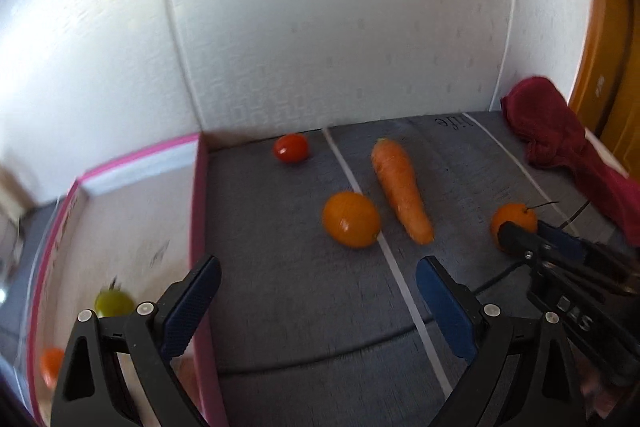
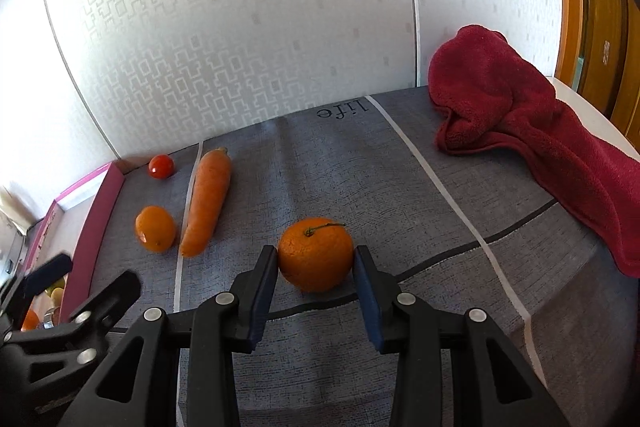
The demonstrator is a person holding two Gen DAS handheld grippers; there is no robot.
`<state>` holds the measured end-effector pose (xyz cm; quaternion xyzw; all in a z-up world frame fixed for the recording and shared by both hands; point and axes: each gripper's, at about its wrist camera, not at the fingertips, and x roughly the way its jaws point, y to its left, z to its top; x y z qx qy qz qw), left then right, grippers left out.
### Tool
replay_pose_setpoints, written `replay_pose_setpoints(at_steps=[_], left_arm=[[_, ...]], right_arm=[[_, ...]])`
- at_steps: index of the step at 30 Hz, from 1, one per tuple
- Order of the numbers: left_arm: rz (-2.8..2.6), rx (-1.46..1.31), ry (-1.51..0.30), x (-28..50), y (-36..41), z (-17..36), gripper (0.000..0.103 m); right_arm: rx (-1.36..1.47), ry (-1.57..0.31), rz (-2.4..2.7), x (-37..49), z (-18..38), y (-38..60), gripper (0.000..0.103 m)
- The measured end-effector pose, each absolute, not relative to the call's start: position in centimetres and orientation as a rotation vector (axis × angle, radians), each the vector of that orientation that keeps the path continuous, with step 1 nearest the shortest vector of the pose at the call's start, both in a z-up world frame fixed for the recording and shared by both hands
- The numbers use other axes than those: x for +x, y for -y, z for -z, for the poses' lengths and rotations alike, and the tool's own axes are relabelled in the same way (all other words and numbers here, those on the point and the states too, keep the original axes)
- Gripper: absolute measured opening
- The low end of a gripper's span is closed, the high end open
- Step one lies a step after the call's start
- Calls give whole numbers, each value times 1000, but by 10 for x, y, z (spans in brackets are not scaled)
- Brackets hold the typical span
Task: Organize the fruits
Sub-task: 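Close the right gripper on a mandarin while the left grasps the orange tomato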
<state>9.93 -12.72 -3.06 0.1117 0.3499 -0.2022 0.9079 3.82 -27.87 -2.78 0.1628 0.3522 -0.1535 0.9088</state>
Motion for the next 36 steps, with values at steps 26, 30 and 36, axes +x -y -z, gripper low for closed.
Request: replay_pose_setpoints(at_steps=[26, 30, 36], left_arm=[[482, 165, -820, 139, 145, 47, 35], [476, 173, -818, 135, 143, 46, 34], [483, 110, -843, 126, 132, 45, 33]], right_arm=[[339, -728, 318, 41, 29, 275, 39], [340, -727, 318, 41, 29, 275, 39], [342, -726, 318, 41, 29, 275, 39]])
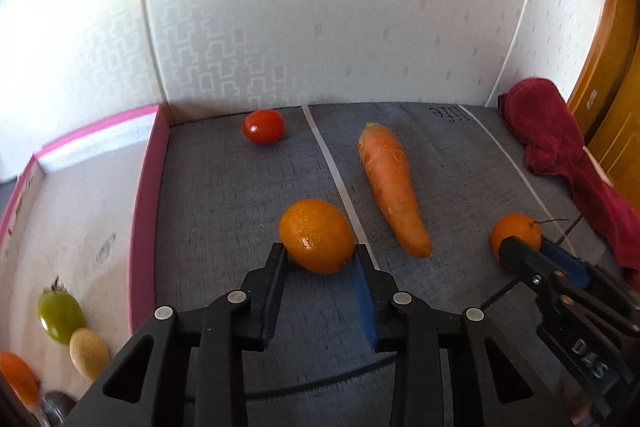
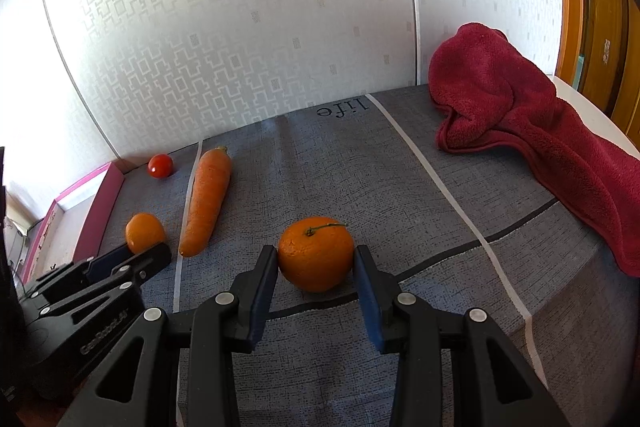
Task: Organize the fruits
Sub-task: 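Close the right gripper on a mandarin while the left grasps the orange tomato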
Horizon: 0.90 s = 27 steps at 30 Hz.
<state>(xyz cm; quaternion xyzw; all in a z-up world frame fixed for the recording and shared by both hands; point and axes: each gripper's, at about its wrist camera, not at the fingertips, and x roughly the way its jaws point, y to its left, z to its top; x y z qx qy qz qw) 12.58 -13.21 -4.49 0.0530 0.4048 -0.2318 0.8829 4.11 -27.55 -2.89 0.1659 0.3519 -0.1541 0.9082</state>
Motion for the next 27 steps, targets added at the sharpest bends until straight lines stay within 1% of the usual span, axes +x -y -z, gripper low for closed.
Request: replay_pose_setpoints(at_steps=[7, 8, 10, 12, 14, 15, 16, 17, 27], left_arm=[[488, 71, -863, 117, 128, 44, 35], [492, 66, -863, 118, 128, 44, 37], [495, 66, -858, 119, 130, 44, 56], [493, 65, -854, 121, 132, 45, 59], [499, 69, -850, 124, 134, 45, 59], [495, 81, -846, 124, 136, 45, 53], [484, 101, -837, 124, 137, 46, 41], [477, 117, -830, 123, 138, 46, 37], [488, 85, -840, 109, 124, 39, 36]], right_arm=[[343, -726, 320, 41, 29, 275, 39], [344, -725, 319, 41, 29, 275, 39], [349, -724, 317, 41, 29, 275, 39], [350, -724, 319, 41, 29, 274, 39], [347, -725, 322, 42, 29, 274, 39], [346, -725, 322, 42, 29, 273, 39], [347, -724, 322, 41, 29, 274, 39], [349, -724, 321, 41, 29, 274, 39], [334, -727, 326, 42, 29, 274, 39]])
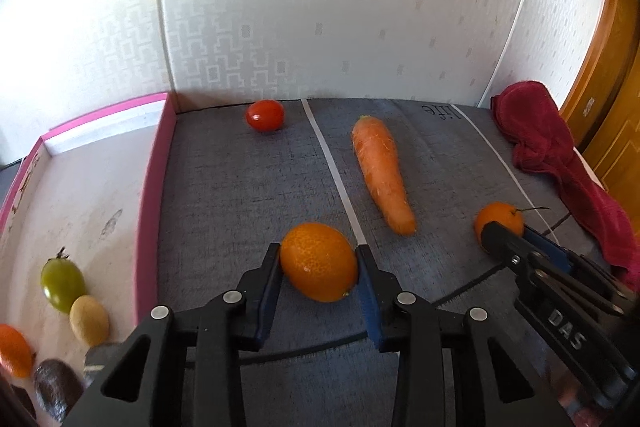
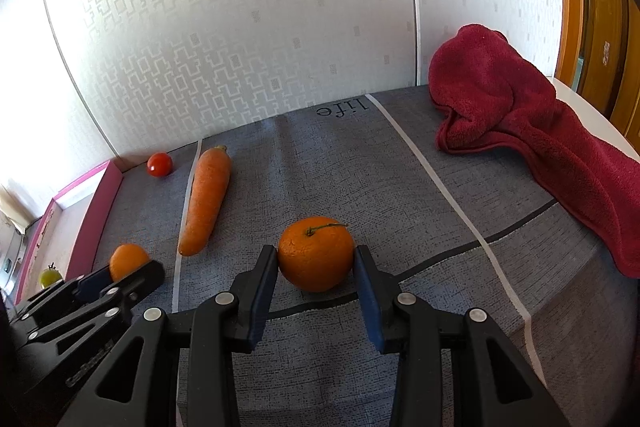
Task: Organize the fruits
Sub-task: 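Carry the orange tomato over the tray and open the left gripper to drop it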
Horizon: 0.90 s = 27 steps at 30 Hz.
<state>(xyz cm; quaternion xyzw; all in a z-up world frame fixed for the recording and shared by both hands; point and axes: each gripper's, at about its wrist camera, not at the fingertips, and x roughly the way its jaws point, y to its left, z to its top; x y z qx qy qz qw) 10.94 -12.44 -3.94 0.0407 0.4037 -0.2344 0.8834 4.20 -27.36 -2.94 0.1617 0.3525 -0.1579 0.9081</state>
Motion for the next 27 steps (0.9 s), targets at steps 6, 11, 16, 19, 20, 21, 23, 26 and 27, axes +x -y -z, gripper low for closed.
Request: replay_pose_setpoints(at_steps=[6, 11, 16, 19, 20, 21, 23, 26, 27], left_arm=[[499, 56, -814, 91, 110, 20, 36], [505, 51, -784, 82, 100, 0, 36], [492, 15, -806, 82, 82, -12, 36], [470, 3, -809, 82, 67, -18, 36], [462, -2, -812, 81, 61, -20, 36], [451, -12, -817, 80, 53, -21, 36], [429, -23, -821, 77, 40, -24, 36], [382, -47, -806, 73, 16, -25, 36], [364, -56, -798, 73, 8, -23, 36]], right_arm=[[326, -729, 329, 43, 29, 273, 39], [328, -732, 333, 44, 29, 273, 39], [334, -730, 330, 44, 30, 274, 39], [326, -731, 334, 44, 30, 273, 39], [324, -732, 336, 44, 29, 272, 39], [323, -732, 337, 44, 29, 272, 39], [323, -732, 338, 44, 29, 272, 39], [322, -732, 339, 44, 29, 272, 39], [321, -732, 340, 44, 29, 272, 39]])
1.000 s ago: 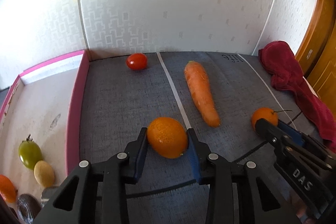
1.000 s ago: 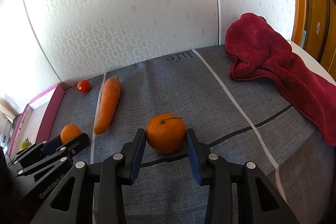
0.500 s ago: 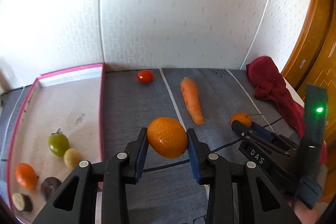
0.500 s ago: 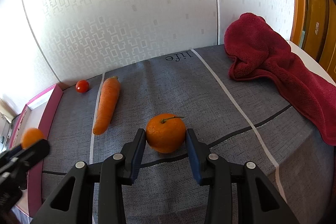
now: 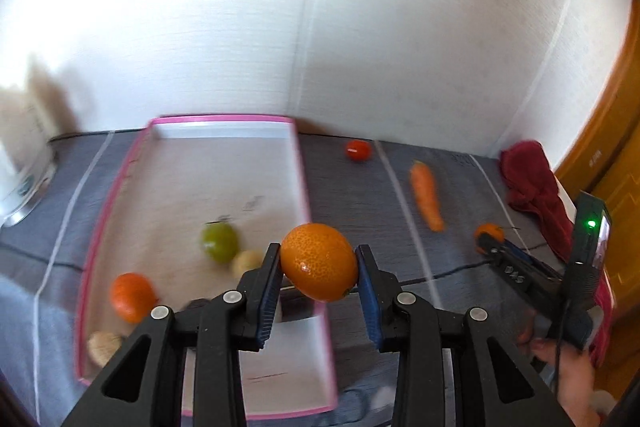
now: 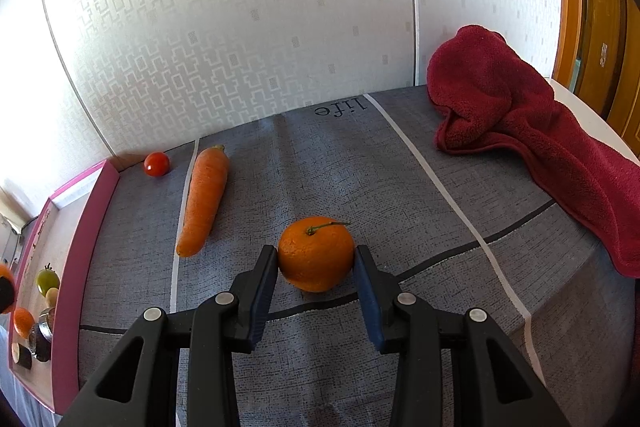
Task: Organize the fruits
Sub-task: 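Carry the orange tomato over the tray and open the left gripper to drop it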
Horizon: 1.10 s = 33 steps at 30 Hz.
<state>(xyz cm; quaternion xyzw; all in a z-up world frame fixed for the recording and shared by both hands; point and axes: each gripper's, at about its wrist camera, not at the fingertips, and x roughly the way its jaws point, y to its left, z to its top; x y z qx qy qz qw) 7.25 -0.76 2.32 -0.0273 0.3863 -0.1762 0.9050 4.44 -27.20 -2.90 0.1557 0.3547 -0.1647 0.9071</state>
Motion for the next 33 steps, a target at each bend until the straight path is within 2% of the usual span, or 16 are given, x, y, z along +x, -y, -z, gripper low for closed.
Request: replay_pose_setpoints(at_steps=[7, 19, 33], left_arm=[[276, -120, -796, 87, -33, -10, 36], [242, -111, -804, 99, -41, -2, 37], [196, -136, -826, 114, -72, 6, 37]], right_arm=[[315, -733, 347, 45, 29, 271, 39], [277, -697, 349, 43, 24, 261, 39], [274, -653, 169, 41, 2, 201, 39]])
